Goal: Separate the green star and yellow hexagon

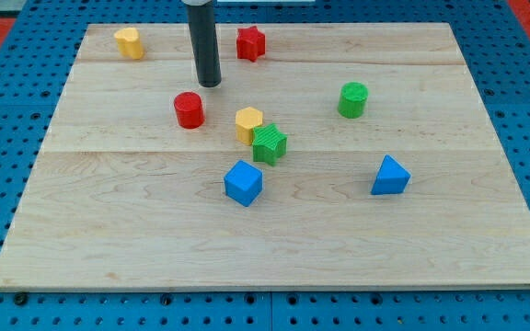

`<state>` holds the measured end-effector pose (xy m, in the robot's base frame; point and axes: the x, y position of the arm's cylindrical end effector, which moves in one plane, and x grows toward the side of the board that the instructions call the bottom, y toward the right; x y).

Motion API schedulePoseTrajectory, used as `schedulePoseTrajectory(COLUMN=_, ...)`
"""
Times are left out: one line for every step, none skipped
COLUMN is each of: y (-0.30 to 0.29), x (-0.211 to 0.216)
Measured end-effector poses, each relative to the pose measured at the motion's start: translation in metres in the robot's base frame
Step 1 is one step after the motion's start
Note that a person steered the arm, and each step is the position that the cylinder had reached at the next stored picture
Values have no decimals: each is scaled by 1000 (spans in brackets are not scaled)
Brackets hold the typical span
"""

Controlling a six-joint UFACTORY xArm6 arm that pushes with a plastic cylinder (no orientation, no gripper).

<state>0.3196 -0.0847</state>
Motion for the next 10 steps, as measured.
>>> schedulePoseTrajectory(y=12, x=29)
schedulePoseTrajectory(y=50, x=58)
schedulePoseTrajectory(y=82, x=64)
schedulePoseTrajectory(y=85, x=87)
schedulePoseTrajectory(y=57, x=98)
schedulePoseTrajectory(y=69, x=142)
schedulePoseTrajectory(y=81, x=188)
schedulePoseTrajectory(y=116, x=201)
schedulePoseTrajectory(y=135, x=172)
schedulePoseTrajectory(y=100, x=110)
